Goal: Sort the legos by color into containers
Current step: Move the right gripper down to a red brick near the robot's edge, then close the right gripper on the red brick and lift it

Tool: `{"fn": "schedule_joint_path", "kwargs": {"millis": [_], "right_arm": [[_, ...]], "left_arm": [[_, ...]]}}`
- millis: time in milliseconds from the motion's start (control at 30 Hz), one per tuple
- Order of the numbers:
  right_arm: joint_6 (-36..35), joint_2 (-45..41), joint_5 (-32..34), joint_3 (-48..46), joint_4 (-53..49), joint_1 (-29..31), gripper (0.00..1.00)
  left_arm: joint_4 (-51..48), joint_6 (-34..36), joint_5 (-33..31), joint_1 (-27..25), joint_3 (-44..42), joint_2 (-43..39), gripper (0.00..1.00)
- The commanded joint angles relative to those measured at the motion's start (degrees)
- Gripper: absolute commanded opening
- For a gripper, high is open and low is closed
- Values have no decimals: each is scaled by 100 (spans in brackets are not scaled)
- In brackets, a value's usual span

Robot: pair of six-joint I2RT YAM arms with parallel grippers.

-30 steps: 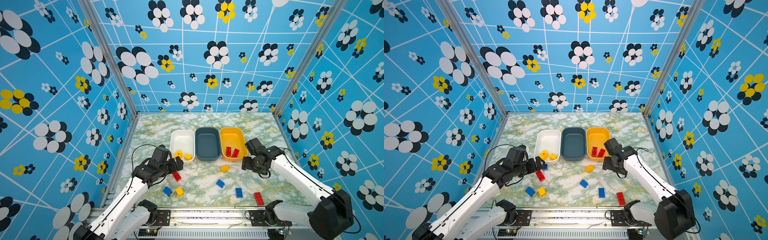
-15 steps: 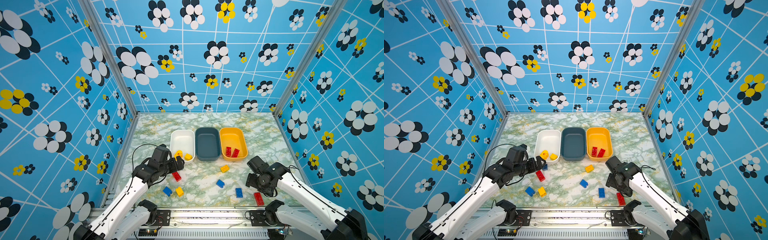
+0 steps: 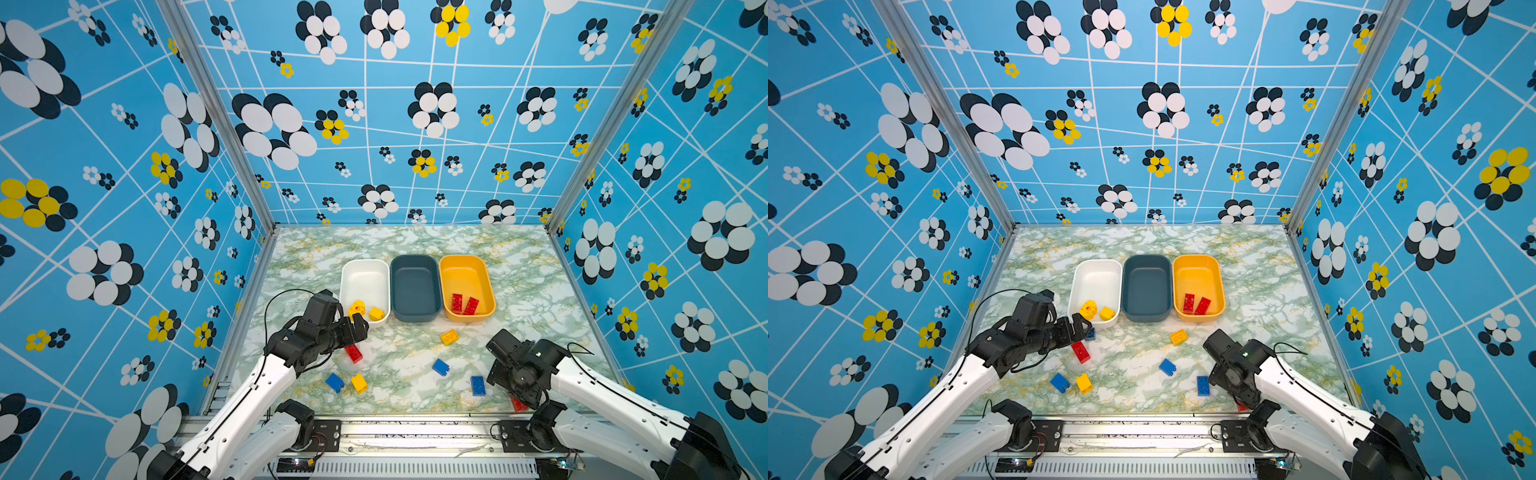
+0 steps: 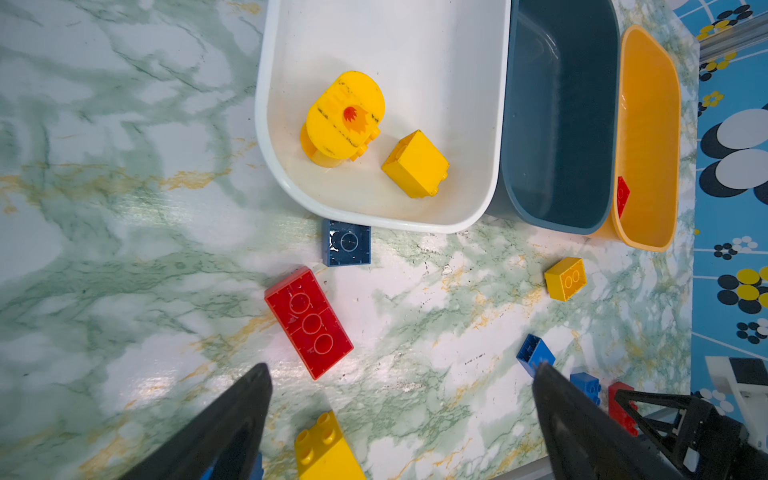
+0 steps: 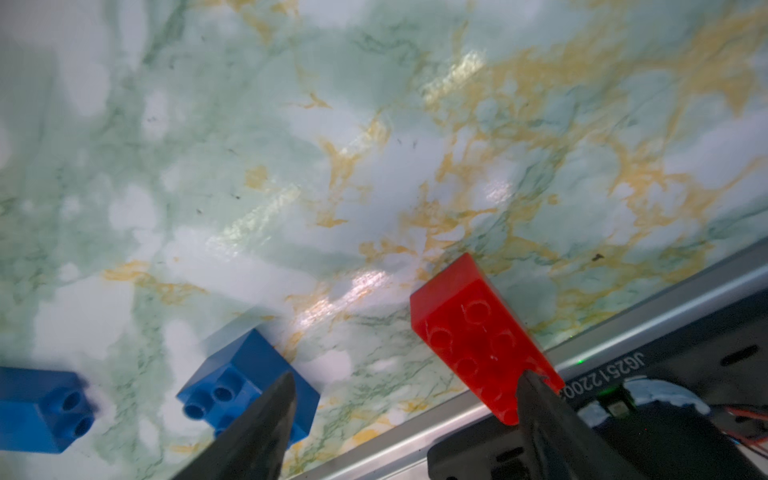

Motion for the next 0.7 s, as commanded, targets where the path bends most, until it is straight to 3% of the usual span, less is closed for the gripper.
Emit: {"fn": "schedule_joint_path", "kwargs": {"millis": [0,300,667], "right_arm": [[386,-1,-69,-182,245,40,85],[437,363,119,-213,975,40,85],[43,1030,629,486,1318,31,85]], "left_arm": [[-22,103,47,12,-47,-75,99],[-128,221,29,20,142,15,99],[-197,243,72,16,203,39,99]]}}
